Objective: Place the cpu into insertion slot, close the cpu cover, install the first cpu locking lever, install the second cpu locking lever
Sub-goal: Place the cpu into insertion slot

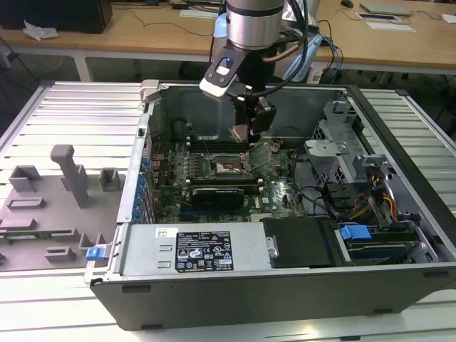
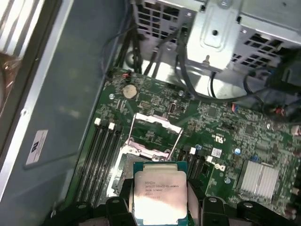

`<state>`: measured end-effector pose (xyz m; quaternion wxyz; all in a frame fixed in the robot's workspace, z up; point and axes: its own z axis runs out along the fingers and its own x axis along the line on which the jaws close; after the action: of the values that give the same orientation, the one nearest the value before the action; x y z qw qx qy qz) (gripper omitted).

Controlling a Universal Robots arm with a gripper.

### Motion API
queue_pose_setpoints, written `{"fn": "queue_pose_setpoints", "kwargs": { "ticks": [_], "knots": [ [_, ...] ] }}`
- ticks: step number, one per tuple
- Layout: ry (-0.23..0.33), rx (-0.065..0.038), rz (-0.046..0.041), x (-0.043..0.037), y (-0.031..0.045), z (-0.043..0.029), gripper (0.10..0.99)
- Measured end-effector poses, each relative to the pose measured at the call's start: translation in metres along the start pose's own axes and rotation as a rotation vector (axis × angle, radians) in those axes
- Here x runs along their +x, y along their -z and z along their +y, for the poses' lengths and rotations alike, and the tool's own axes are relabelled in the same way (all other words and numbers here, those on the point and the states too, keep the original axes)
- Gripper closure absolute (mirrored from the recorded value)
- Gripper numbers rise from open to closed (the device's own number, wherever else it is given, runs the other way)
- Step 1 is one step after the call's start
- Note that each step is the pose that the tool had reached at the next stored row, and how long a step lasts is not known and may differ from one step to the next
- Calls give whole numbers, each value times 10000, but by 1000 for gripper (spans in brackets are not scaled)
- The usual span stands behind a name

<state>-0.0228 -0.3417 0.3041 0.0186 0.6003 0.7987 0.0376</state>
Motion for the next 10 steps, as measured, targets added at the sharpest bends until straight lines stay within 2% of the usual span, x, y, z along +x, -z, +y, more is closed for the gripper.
{"fn": "queue_pose_setpoints", "kwargs": {
  "ticks": [7, 10],
  "knots": [
    [-1300, -21, -107, -1, -45, -4, 545],
    [-1716, -21, -157, 4, -124, -19, 545]
  ]
}}
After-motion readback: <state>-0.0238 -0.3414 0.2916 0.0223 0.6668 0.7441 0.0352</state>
